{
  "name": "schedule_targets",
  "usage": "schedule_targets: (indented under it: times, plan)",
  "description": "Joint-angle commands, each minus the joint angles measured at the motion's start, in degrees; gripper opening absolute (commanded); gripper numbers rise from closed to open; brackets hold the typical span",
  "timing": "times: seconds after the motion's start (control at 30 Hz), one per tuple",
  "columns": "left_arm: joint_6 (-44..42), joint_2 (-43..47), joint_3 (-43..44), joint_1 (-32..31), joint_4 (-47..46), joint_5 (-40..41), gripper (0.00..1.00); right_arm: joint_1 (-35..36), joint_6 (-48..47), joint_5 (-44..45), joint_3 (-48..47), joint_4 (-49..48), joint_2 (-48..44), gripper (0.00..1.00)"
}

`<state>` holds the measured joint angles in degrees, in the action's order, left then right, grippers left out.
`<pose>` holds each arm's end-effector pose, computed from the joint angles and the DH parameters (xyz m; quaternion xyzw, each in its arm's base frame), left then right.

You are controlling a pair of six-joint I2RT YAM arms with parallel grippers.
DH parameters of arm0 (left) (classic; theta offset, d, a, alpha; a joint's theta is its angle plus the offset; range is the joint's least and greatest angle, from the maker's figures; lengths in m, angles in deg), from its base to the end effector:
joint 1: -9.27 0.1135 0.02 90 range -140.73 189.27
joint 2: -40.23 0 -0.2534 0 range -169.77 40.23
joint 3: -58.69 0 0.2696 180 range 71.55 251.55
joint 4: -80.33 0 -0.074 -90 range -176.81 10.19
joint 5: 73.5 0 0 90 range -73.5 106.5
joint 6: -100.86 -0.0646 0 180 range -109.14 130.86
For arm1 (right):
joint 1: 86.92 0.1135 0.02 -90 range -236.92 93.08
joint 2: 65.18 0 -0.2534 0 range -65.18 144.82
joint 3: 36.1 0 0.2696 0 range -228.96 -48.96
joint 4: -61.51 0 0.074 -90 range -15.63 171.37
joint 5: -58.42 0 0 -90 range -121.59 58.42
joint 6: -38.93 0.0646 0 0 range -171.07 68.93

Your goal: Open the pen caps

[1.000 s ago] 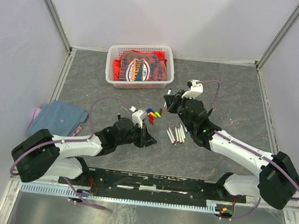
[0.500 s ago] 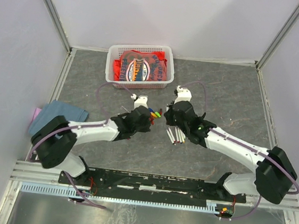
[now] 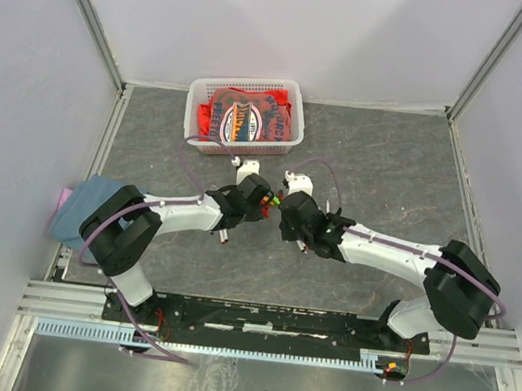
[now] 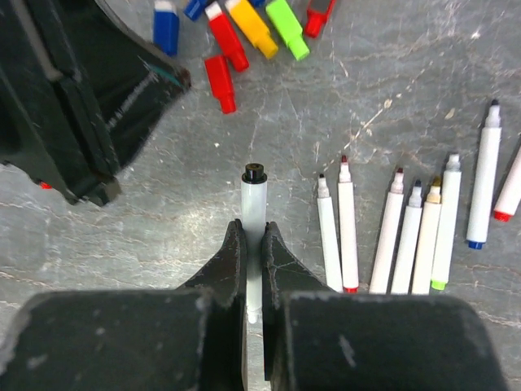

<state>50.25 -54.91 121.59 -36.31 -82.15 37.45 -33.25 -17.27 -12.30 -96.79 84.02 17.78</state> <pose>0.2667 -0.2392 0.1195 -0.0126 0.9254 -0.1026 0.3647 0.2152 0.2566 0.1677 -0.0936 0.9076 0.1503 0.3807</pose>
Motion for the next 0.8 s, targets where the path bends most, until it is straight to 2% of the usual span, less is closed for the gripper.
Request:
schedule_targets:
  times: [0.0,0.27,0.77]
  plan:
    - [1.3,-0.8,2.2,0.8,-0.3,1.2,0.13,0.7,1.6,0.4,0.6,-0.1,2.3,0.03]
    - [1.2,-1.5,2.3,1.3,-0.9,0.4,0.26,1.1,2.3,0.4,0.9,0.1,5.5,0.09]
    - [0.9,-0.6,2.7,1.5,-1.2,-0.3,0.33,1.2,2.6,2.9,0.4,2.7,9.5,0.17]
